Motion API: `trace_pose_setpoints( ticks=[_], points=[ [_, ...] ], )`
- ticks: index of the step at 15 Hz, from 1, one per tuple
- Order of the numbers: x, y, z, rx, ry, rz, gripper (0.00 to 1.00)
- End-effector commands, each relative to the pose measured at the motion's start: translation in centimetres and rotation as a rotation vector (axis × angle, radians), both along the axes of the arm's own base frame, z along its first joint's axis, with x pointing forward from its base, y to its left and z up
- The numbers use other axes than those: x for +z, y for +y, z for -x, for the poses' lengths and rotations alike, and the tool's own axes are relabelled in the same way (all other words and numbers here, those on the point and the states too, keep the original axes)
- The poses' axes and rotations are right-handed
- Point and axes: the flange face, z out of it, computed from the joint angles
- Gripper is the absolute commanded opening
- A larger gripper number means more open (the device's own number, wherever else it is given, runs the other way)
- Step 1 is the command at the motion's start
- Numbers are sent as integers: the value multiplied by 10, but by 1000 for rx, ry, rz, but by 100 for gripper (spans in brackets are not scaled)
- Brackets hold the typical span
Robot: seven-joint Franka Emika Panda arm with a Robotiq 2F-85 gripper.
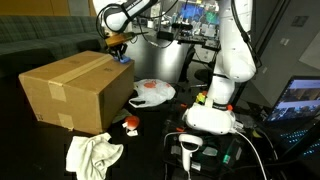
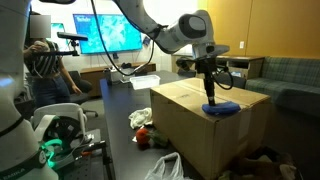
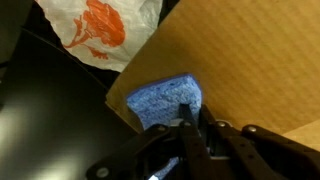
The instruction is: Put all the objects from the box on the table, and then put all the objects that were on the table on the box
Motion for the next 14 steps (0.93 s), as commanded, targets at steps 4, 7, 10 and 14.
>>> trace_pose_setpoints(
  ticks=[4, 7, 10, 14],
  points=[
    [-17, -64, 45, -296, 23, 37, 10],
    [-20, -94, 51, -367, 9, 32, 10],
    [-21, -124, 51, -406, -13, 29, 10],
    [-19, -145, 47, -385, -65, -6, 10]
  ],
)
